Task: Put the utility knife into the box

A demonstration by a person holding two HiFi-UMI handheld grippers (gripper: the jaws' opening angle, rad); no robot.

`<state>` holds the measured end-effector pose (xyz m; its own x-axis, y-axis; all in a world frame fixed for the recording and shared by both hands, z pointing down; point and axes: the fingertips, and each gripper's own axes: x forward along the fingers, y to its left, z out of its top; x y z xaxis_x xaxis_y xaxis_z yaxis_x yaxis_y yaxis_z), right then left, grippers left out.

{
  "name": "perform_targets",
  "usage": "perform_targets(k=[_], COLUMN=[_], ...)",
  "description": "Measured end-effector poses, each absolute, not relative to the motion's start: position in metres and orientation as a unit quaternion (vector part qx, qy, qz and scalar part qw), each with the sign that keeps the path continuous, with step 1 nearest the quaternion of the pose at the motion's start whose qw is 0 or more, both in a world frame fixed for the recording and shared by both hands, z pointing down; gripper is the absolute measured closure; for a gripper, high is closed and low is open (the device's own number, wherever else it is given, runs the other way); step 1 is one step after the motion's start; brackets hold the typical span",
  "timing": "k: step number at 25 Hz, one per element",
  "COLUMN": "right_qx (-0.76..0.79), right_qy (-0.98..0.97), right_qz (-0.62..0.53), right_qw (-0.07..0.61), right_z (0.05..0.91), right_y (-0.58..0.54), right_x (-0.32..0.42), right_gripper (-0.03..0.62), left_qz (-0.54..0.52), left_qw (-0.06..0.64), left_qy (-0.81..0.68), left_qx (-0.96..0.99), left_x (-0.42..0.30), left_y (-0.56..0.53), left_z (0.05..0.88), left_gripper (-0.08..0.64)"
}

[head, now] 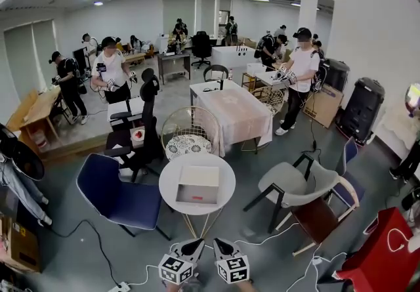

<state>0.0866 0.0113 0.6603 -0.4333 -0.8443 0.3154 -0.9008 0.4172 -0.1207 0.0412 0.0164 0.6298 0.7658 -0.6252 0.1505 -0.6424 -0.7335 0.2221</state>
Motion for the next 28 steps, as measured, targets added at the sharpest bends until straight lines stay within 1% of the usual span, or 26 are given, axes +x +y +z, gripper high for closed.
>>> perform_targets(k=[12,28], right_qx=[0.521,0.52], right_qy=[-0.839,-0.84], right_qz=[0.11,0.095], right_qw=[0.112,0.122], right_z=[0.654,0.648], right_y=[0.046,0.061], right_x=[0.085,0.084], right_gripper=[0.577,0.577], left_qz=[0.016,0.017], left_qw=[0.119,0.105], left_qy=[-0.346,-0.342], left_qx=[0.93,0.934], left_x=[0.043,0.047], left_y=[0.054,0.07], left_z=[0.622,0.612], left_gripper=[0.548,0.548])
